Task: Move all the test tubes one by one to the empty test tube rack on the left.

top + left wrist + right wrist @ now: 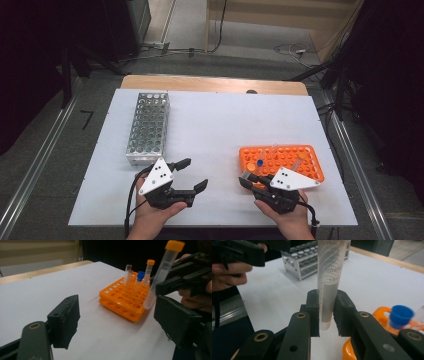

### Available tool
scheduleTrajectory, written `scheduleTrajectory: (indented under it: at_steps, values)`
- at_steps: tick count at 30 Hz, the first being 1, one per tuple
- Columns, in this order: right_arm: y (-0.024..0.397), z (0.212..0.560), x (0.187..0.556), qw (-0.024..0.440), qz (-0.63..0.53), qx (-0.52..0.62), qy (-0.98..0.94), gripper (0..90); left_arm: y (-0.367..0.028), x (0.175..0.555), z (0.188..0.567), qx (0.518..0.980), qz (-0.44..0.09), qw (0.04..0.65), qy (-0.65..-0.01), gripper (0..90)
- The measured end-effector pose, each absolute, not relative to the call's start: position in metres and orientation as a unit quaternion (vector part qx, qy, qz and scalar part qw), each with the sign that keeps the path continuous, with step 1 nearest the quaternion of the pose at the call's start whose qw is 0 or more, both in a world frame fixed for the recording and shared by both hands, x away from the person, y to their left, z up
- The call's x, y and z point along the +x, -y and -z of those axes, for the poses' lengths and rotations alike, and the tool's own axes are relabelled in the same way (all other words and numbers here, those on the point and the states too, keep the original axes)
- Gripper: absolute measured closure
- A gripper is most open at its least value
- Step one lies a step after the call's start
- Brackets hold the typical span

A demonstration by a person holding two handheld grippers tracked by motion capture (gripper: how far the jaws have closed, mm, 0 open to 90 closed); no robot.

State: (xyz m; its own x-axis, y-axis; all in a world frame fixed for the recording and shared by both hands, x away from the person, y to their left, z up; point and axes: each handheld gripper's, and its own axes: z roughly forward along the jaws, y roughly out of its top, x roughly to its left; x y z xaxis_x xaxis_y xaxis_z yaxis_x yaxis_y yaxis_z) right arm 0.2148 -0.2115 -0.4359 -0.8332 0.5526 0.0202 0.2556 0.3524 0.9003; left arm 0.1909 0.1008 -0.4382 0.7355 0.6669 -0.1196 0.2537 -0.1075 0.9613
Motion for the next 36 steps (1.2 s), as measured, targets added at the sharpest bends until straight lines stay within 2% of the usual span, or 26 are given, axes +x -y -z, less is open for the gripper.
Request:
scheduleTrajectory:
  at_steps: [12, 22, 30, 31, 32, 36]
  values:
    - [0.185, 0.453, 0.217, 0.120, -0.486, 0.244, -0.830, 73.5, -0.073, 0.193, 0.432, 0.744, -0.132, 0.595, -0.274, 33.6]
    - [0.172, 0.457, 0.212, 0.111, -0.482, 0.221, -0.840, 73.5, -0.054, 0.200, 0.437, 0.755, -0.097, 0.592, -0.264, 41.1]
    - [0.167, 0.458, 0.208, 0.108, -0.480, 0.209, -0.845, 73.5, -0.048, 0.202, 0.440, 0.765, -0.080, 0.586, -0.254, 61.8]
    - [0.167, 0.458, 0.208, 0.108, -0.479, 0.207, -0.846, 73.4, -0.048, 0.202, 0.440, 0.766, -0.078, 0.586, -0.253, 61.8]
    - [0.167, 0.458, 0.207, 0.106, -0.480, 0.206, -0.846, 73.4, -0.048, 0.202, 0.440, 0.766, -0.080, 0.585, -0.254, 66.5]
    - [0.168, 0.459, 0.207, 0.103, -0.480, 0.206, -0.846, 73.4, -0.049, 0.202, 0.441, 0.768, -0.086, 0.582, -0.254, 70.3]
